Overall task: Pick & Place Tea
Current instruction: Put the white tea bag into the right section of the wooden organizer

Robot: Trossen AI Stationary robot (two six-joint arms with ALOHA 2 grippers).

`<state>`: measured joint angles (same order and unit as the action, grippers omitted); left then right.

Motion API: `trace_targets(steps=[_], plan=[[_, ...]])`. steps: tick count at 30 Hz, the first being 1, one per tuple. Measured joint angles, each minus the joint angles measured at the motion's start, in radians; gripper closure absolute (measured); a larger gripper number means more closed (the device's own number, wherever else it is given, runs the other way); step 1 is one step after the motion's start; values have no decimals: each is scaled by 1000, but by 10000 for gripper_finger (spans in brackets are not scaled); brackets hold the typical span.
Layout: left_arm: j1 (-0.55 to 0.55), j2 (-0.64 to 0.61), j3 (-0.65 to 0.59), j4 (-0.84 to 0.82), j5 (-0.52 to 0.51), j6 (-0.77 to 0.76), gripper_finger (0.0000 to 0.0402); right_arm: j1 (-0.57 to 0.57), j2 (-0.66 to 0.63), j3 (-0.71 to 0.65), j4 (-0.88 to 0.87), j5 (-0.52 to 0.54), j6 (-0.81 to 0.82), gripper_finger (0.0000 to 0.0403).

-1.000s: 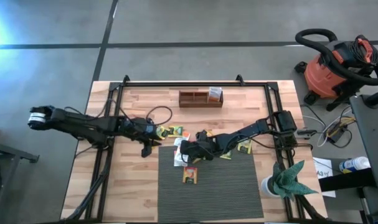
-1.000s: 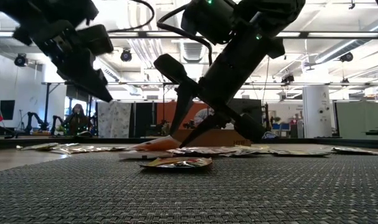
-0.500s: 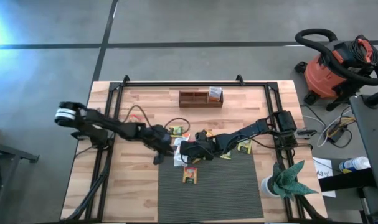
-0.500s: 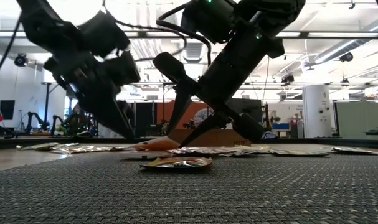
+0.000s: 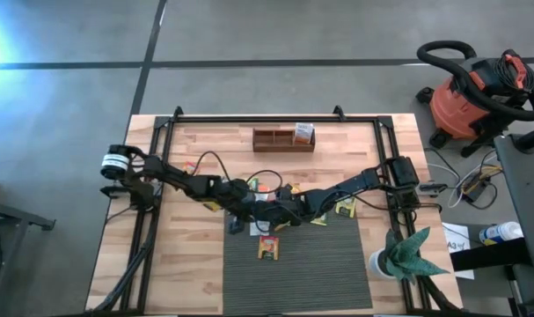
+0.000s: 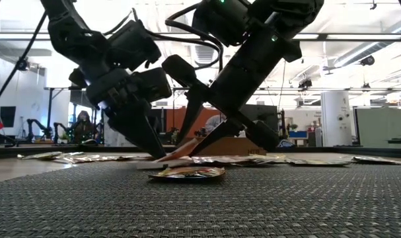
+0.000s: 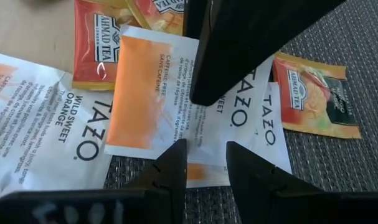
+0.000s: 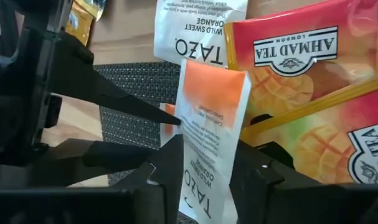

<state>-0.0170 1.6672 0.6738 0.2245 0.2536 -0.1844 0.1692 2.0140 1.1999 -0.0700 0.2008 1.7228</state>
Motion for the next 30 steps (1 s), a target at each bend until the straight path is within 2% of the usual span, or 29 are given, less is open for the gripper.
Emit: trace_targets(steps=[4, 10, 15, 20, 23, 27, 30], plan=[[0, -24, -5, -5, -1, -6, 291, 0, -1, 0, -1, 0, -27, 312], [0, -109, -8, -64, -18, -7, 291, 0, -10, 0, -6, 12, -48, 364], [0, -208, -8, -148, -64, -6, 291, 1, -58, 0, -50, 69, -78, 392], [-5, -356, -9, -227, -147, -7, 291, -7, -178, -4, -130, 190, -120, 394], [-9, -454, -9, -231, -194, -40, 291, -10, -248, -5, -129, 323, -169, 394], [3, -560, -9, -172, -247, -256, 291, -10, -320, -2, -43, 528, -350, 394], [16, -626, -23, -27, -285, -396, 291, -10, -345, 4, 86, 623, -505, 394]])
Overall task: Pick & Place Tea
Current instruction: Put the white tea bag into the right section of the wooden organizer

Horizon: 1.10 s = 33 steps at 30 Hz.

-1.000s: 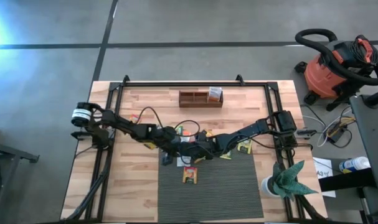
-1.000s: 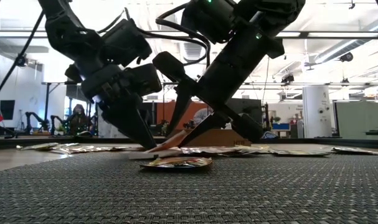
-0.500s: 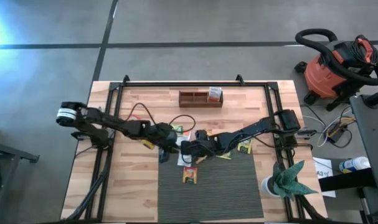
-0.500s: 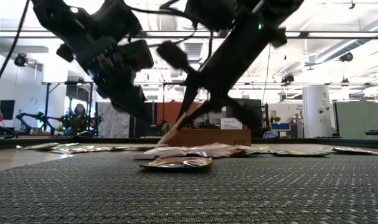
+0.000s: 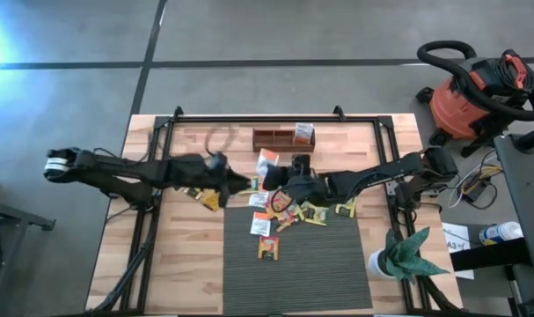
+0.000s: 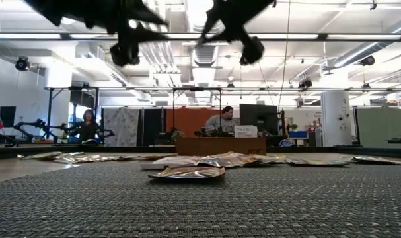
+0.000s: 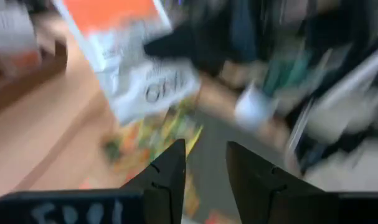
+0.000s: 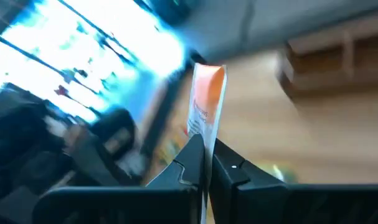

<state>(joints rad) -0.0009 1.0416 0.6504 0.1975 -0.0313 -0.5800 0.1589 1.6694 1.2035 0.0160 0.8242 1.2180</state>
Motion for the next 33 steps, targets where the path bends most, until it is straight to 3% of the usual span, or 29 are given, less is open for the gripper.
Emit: trace_targets(steps=[7, 11, 17, 33], plan=[[30, -85, -80, 363, -95, -300, 291, 0, -19, 1, 455, 96, -336, 394], [33, -82, -121, 505, -119, -448, 291, 0, -19, 1, 614, 96, -431, 394], [33, -48, -109, 591, -181, -435, 291, 0, -11, 2, 626, 96, -391, 394], [34, 107, -10, 661, -179, -323, 291, 0, 17, 37, 610, 91, -358, 394]])
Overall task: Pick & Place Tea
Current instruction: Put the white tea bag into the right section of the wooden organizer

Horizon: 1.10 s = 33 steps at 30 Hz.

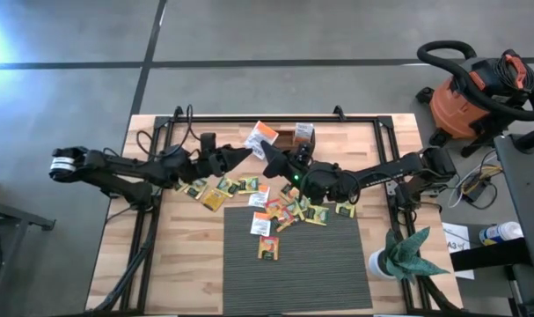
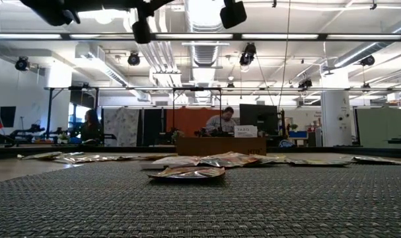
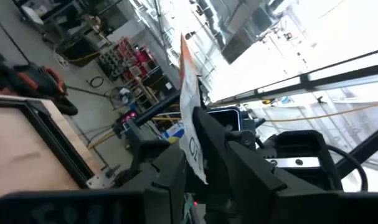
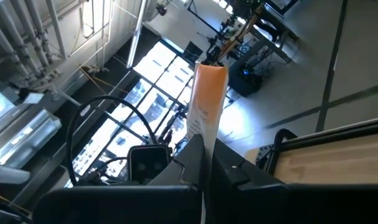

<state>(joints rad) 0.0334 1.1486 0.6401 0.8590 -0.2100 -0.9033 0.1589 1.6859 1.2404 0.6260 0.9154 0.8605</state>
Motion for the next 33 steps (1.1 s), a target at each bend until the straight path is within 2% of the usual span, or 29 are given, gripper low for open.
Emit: trace_targets(steps=[10, 13, 18, 21, 28, 30, 33], plan=[[6, 74, 48, -11, 16, 40, 298, 0, 0, -1, -26, -1, 21, 394], [11, 79, 46, -13, 16, 41, 321, 0, 0, -1, -49, -1, 19, 394], [17, 65, 45, -46, 17, 73, 389, 1, -1, -1, -55, -3, -23, 394], [18, 54, 45, -60, 19, 103, 398, 2, -2, -1, -58, -4, -71, 390], [20, -12, 45, -187, 18, 206, 400, 2, -21, -2, -163, -52, -147, 335], [23, -46, 45, -279, 18, 260, 400, 2, -26, -2, -197, -83, -175, 312], [27, -119, 48, -512, 18, 352, 400, 2, -62, -3, -331, -149, -190, 279]])
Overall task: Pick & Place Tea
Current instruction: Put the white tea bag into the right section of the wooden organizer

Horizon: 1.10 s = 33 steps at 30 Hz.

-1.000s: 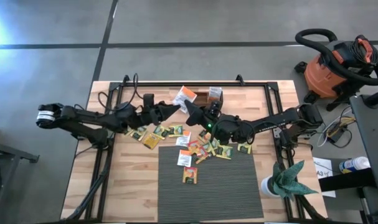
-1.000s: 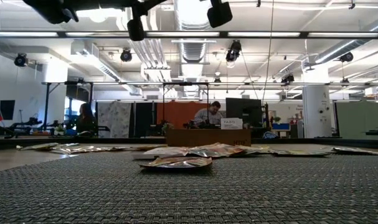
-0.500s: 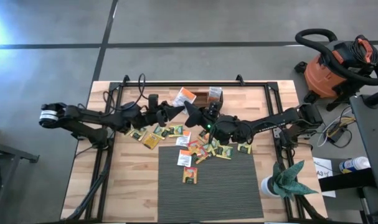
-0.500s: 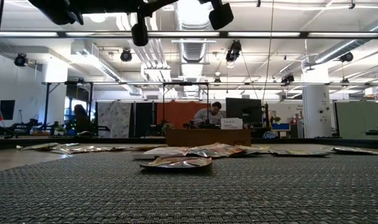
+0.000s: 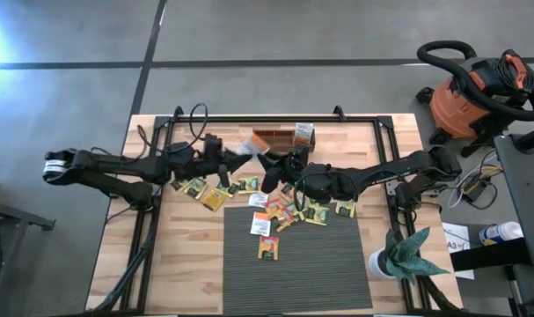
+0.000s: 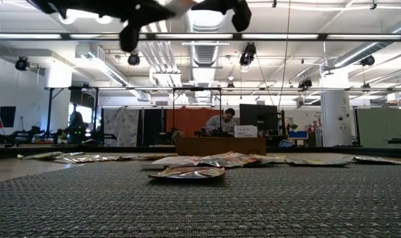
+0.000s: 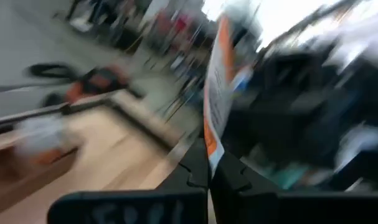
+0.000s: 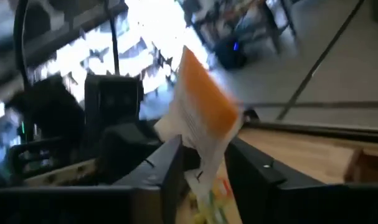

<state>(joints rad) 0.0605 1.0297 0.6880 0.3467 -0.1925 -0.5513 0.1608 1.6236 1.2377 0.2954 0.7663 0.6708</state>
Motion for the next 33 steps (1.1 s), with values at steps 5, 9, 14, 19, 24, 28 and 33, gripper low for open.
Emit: trace_targets(steps=[5, 9, 14, 19, 24, 28, 33], plan=[[1, -118, 41, -510, 13, 246, 401, -5, -99, 0, -348, -173, 5, 242], [1, -113, 134, -831, 68, 446, 401, -47, -139, 0, -494, -378, -7, 237], [-1, 9, 268, -1021, 146, 662, 401, -92, -119, 30, -514, -495, -129, 240], [0, 179, 401, -1180, 145, 826, 401, -90, -44, 161, -623, -537, -295, 241], [0, 294, 531, -1218, 146, 889, 401, -77, 66, 338, -878, -539, -357, 245], [0, 329, 606, -1219, 148, 928, 401, -63, 131, 435, -960, -531, -374, 247], [-2, 340, 655, -1216, 151, 946, 401, -48, 175, 496, -969, -472, -407, 248]])
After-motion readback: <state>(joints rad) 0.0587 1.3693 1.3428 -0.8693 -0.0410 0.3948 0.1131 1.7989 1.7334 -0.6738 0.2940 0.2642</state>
